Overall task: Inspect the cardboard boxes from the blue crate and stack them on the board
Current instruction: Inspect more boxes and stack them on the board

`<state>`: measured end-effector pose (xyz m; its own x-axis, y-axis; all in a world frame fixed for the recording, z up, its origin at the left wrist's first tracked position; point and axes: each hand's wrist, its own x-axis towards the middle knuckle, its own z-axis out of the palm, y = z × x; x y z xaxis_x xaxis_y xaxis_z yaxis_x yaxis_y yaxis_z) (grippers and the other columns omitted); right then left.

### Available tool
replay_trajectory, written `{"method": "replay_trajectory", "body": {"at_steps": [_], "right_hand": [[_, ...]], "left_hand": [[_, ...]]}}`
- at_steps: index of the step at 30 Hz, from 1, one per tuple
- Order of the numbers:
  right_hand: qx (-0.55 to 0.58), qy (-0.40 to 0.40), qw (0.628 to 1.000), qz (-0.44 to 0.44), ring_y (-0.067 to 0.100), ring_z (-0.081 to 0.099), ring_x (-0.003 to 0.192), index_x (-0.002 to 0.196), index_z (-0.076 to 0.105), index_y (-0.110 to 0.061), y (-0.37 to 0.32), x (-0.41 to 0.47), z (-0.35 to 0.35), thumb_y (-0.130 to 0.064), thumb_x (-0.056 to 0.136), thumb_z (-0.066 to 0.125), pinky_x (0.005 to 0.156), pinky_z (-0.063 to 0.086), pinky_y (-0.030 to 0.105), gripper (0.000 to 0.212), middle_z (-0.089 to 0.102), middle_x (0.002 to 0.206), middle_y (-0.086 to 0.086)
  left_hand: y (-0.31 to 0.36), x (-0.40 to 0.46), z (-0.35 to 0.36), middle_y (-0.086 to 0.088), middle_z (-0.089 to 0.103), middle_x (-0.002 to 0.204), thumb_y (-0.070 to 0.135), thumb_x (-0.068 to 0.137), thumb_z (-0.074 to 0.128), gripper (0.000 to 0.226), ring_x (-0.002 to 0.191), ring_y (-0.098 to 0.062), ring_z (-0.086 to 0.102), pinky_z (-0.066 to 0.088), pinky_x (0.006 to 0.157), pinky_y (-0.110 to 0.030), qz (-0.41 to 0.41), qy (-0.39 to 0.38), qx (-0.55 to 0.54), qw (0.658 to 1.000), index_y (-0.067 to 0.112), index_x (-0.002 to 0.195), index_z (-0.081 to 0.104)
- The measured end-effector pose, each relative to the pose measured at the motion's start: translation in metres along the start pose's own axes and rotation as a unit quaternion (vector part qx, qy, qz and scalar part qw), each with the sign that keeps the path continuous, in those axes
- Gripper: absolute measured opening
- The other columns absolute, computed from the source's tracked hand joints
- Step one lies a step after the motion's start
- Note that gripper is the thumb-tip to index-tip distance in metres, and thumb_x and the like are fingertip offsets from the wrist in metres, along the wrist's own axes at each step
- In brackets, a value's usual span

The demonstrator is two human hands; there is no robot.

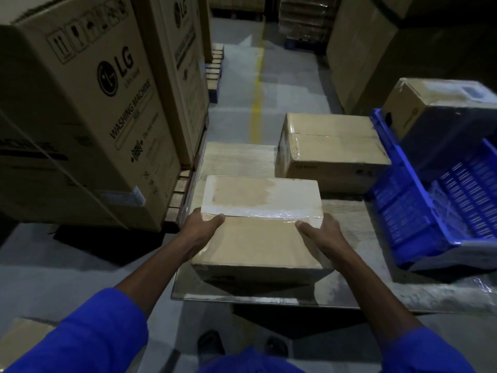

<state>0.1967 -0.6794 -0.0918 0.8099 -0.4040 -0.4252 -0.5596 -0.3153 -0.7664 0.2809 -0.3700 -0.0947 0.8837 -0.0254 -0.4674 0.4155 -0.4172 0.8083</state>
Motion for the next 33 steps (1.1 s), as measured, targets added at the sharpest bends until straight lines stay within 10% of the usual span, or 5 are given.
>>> {"method": "replay_trajectory", "body": {"at_steps": [6, 13, 20, 33], "right_hand": [[0.000, -0.001, 1.000, 0.011, 0.027, 0.061, 0.117, 0.140, 0.047, -0.031, 0.024, 0.025, 0.001, -0.077, 0.049, 0.074, 0.096, 0.058, 0.052, 0.105, 0.057, 0.136, 0.003], [0.082, -0.031, 0.996, -0.009, 0.023, 0.063, 0.116, 0.143, 0.051, -0.019, -0.012, -0.020, -0.002, -0.040, 0.099, 0.067, 0.088, 0.053, 0.036, 0.052, 0.064, 0.133, 0.004], [0.221, 0.069, 0.971, -0.058, 0.026, 0.064, 0.114, 0.134, 0.058, -0.017, -0.024, -0.037, -0.018, -0.054, 0.105, 0.045, 0.097, 0.053, 0.048, 0.048, 0.066, 0.128, 0.008], [0.285, 0.045, 0.957, -0.024, 0.031, 0.065, 0.121, 0.114, 0.068, -0.031, -0.031, -0.035, -0.046, -0.059, 0.105, 0.040, 0.108, 0.046, 0.057, 0.041, 0.073, 0.121, 0.006]], "left_hand": [[-0.002, 0.001, 0.002, -0.004, 0.072, 0.117, 0.039, 0.090, 0.075, 0.047, 0.103, -0.024, 0.069, 0.058, 0.094, -0.048, 0.006, 0.004, -0.012, 1.000, 0.016, 0.129, 0.064], [0.006, -0.023, -0.004, 0.002, 0.067, 0.117, 0.034, 0.100, 0.064, 0.034, 0.103, -0.014, 0.065, 0.054, 0.078, -0.031, 0.033, -0.064, -0.086, 0.994, 0.029, 0.132, 0.052], [-0.019, 0.019, -0.013, -0.003, 0.068, 0.133, 0.099, 0.072, 0.042, 0.094, 0.118, -0.028, 0.068, 0.056, 0.095, -0.058, 0.051, -0.022, -0.190, 0.980, 0.037, 0.142, 0.055], [0.047, -0.034, -0.033, -0.001, 0.073, 0.124, 0.081, 0.087, 0.046, 0.070, 0.117, -0.027, 0.067, 0.050, 0.103, -0.057, 0.019, -0.070, -0.225, 0.972, 0.032, 0.134, 0.062]]}}
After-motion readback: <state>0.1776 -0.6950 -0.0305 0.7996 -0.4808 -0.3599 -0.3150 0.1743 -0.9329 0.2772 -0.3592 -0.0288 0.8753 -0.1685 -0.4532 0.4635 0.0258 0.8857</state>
